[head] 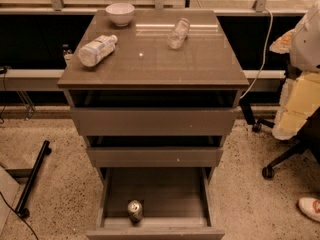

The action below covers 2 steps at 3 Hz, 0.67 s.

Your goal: Pick 7up can from bottom drawer and place on counter

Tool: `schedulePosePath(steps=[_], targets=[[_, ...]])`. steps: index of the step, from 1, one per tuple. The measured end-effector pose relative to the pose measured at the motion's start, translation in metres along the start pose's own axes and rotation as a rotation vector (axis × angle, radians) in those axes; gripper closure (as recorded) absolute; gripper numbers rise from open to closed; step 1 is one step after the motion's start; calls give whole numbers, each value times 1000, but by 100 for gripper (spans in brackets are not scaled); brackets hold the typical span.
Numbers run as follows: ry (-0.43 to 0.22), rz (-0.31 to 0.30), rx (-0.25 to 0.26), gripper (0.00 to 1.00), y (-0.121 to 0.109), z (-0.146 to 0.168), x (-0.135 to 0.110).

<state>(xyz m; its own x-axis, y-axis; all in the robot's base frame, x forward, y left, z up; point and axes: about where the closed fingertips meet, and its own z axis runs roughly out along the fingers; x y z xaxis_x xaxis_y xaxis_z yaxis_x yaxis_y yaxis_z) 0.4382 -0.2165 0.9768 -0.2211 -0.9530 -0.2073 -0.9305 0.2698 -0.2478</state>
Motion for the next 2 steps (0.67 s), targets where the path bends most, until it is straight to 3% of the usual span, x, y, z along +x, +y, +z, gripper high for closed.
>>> schedulePosePath(steps=[1,2], targets=[[0,0,0,0,0,0,0],[-74,-11,0,0,0,13,-9]])
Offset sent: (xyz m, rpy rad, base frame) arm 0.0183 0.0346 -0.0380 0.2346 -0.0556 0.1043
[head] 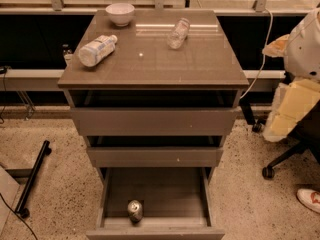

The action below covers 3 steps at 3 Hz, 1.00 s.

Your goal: Pick 7up can from bottom drawer and place on counter

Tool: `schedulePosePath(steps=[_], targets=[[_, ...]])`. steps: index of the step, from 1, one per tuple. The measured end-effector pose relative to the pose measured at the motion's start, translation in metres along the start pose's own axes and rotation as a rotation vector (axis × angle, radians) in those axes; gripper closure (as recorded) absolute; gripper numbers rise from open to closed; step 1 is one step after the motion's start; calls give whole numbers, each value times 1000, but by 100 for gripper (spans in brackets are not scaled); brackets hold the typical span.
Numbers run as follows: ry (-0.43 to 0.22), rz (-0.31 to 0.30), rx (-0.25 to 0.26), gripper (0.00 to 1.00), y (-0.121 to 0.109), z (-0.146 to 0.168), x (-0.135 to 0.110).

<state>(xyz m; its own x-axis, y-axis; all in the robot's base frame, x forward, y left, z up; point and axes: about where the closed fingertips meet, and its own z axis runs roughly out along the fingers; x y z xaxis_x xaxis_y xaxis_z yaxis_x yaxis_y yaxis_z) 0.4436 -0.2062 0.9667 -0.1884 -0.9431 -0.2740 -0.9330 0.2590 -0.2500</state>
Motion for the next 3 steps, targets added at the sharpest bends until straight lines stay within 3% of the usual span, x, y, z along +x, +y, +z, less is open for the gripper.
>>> schedulePosePath(steps=[2,3], targets=[[-278,-27,-37,0,8,67,-15],[-361,-39,-61,0,8,114,-14]])
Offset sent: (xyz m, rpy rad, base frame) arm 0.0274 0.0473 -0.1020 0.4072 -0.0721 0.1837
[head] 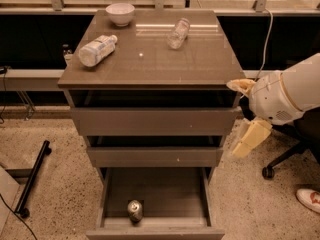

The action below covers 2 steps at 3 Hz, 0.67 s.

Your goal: Pick 7up can from bottom drawer and place on counter

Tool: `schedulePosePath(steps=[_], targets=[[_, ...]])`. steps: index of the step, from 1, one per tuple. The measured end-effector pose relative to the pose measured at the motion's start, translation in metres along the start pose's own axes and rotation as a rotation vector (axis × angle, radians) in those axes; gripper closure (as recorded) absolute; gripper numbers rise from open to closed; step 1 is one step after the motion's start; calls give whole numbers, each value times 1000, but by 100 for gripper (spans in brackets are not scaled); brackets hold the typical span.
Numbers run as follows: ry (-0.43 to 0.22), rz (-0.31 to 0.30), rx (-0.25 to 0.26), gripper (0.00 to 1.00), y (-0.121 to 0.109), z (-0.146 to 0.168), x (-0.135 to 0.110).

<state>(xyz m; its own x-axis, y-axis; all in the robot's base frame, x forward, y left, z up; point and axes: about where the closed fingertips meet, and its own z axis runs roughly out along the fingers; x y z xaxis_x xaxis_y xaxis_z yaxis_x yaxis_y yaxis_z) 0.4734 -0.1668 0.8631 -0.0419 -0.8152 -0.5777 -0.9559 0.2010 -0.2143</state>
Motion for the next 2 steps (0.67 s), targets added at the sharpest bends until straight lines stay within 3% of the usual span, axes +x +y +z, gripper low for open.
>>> schedulePosePath(steps=[1,2], targets=[[0,0,0,0,0,0,0],[-12,15,30,0,-1,22,4]])
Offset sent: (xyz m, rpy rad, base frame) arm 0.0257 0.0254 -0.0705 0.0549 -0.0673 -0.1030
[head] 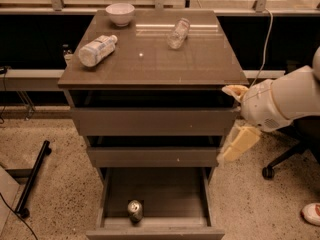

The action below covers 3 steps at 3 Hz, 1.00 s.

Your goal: Pick 7up can from bottom drawer and place on counter

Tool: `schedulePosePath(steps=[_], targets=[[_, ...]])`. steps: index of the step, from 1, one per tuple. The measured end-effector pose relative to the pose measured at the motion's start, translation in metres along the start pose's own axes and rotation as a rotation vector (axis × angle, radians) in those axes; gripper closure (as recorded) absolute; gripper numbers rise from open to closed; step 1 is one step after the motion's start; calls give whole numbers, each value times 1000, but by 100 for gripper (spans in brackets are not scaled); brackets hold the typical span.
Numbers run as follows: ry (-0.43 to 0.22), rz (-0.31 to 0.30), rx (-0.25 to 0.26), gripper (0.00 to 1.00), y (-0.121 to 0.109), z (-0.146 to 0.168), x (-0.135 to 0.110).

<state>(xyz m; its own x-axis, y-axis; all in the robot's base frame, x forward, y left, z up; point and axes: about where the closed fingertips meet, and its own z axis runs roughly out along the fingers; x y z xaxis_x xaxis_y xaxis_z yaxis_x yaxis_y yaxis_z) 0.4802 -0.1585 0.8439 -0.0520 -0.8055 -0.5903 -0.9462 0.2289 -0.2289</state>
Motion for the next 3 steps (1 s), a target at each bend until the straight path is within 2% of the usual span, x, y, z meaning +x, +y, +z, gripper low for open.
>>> schedulePosePath(steps=[1,2,3], targets=[[-64,21,7,0,4,71,12],[-128,52,7,0,4,121,22],[-177,96,17,0,7,168,45]])
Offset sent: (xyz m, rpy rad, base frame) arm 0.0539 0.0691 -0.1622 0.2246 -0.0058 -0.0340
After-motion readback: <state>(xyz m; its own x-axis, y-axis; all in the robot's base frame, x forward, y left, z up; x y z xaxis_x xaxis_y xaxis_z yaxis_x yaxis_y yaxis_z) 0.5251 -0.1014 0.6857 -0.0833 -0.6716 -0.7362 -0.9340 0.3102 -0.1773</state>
